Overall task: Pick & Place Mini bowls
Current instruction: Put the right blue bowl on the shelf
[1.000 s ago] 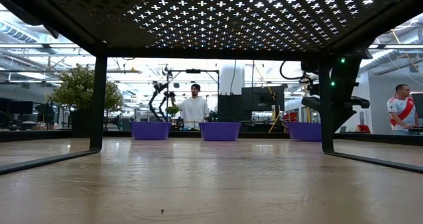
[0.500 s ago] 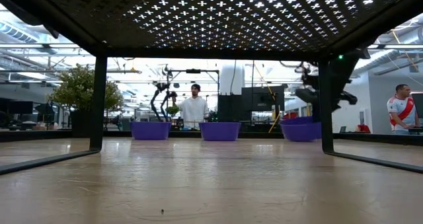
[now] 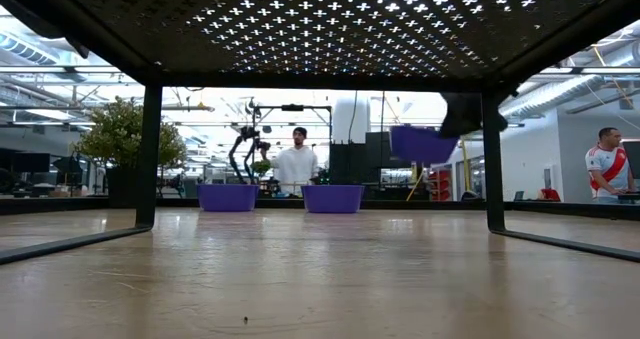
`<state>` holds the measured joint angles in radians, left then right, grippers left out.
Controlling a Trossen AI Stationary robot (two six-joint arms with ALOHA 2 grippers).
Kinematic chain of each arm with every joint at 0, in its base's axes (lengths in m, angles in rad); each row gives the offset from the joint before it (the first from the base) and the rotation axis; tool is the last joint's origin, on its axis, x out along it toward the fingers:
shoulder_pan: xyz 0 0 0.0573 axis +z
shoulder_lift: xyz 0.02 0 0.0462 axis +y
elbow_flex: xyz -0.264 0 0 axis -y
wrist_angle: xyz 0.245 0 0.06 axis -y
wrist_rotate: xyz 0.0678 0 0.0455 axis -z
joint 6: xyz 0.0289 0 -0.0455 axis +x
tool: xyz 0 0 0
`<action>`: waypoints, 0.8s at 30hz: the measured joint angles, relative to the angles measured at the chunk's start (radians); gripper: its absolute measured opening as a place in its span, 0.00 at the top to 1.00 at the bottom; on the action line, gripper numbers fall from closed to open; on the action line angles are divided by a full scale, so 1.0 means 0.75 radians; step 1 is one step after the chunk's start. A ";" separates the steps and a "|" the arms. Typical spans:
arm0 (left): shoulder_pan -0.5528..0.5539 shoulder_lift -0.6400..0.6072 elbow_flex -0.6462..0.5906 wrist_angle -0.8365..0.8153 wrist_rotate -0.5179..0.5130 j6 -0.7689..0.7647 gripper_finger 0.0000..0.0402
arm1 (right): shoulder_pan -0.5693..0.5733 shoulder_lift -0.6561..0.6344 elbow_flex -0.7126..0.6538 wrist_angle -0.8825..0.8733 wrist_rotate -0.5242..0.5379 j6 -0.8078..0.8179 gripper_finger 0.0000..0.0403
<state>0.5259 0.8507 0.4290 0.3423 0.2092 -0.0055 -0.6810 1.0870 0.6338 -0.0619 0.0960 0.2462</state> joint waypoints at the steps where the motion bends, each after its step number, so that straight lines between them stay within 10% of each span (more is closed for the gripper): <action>1: 0.000 0.000 0.000 0.000 0.000 0.000 0.72 | 0.016 -0.020 0.000 0.003 -0.012 0.001 1.00; 24: 0.000 0.000 0.000 0.000 -0.001 0.001 0.72 | 0.668 -0.194 0.062 0.216 -0.274 0.077 1.00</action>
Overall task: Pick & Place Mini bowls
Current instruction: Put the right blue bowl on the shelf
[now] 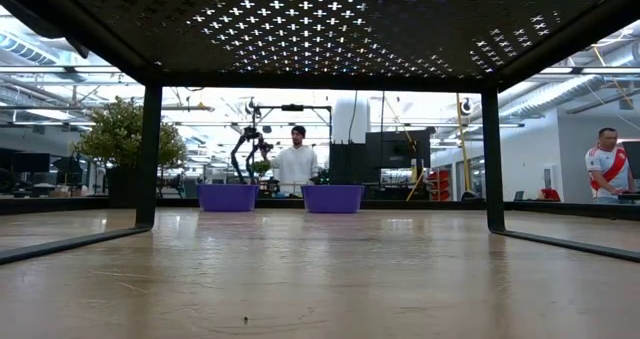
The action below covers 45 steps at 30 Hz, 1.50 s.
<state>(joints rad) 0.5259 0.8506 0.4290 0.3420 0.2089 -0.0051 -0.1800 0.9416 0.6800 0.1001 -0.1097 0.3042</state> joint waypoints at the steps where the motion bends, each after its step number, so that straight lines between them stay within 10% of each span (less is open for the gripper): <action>1: 0.000 0.000 0.000 0.000 0.000 0.000 0.72 | 0.038 0.002 0.019 -0.006 0.001 0.001 1.00; 20: 0.000 0.000 0.001 0.005 -0.001 0.000 0.72 | 0.525 0.443 0.761 -0.923 0.244 0.068 1.00; 45: 0.000 0.000 0.001 0.000 -0.001 0.000 0.72 | 0.626 0.643 0.810 -0.980 0.070 -0.016 1.00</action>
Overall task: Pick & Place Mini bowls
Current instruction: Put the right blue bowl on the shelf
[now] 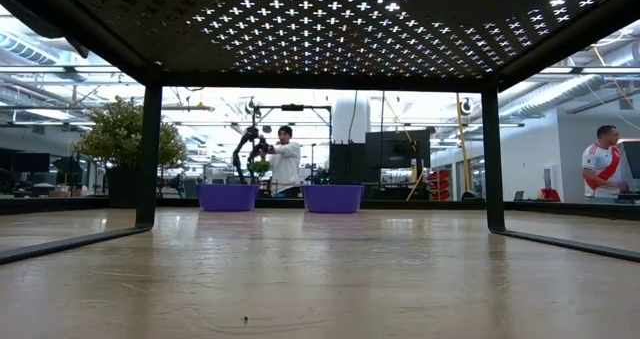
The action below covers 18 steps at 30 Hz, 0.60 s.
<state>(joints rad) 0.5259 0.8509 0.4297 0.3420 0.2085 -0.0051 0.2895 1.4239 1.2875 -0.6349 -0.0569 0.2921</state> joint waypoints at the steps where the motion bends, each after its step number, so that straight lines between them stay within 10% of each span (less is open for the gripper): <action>1: 0.000 0.000 0.000 0.000 0.000 0.000 0.72 | 0.001 0.001 0.016 -0.013 0.001 -0.014 1.00; 18: 0.000 0.000 0.000 0.000 0.000 0.000 0.72 | -0.009 0.185 0.542 -0.464 0.087 -0.216 1.00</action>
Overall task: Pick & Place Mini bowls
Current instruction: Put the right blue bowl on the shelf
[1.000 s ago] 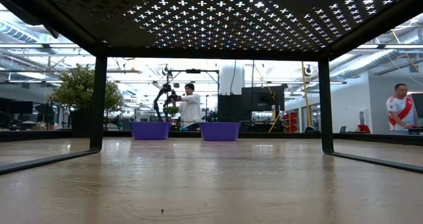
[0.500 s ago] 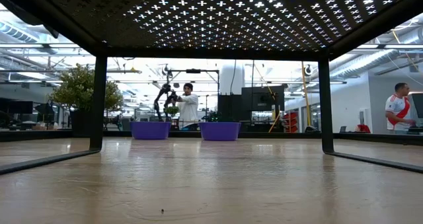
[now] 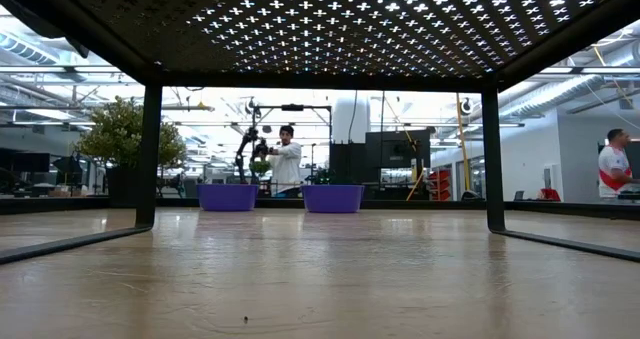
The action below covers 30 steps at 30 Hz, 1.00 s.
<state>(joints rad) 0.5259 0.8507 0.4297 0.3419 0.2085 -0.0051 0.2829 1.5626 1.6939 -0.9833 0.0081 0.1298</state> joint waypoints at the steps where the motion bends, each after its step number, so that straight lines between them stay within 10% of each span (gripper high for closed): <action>1: 0.000 0.000 0.000 0.000 0.000 0.000 0.72 | 0.000 0.024 0.022 -0.028 -0.007 -0.017 1.00; 30: 0.000 0.000 0.000 0.000 0.000 0.000 0.72 | -0.010 0.157 -0.085 0.105 -0.154 0.031 1.00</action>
<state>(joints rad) 0.5259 0.8509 0.4297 0.3416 0.2085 -0.0051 0.2752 1.6802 1.6299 -0.9043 -0.1070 0.1528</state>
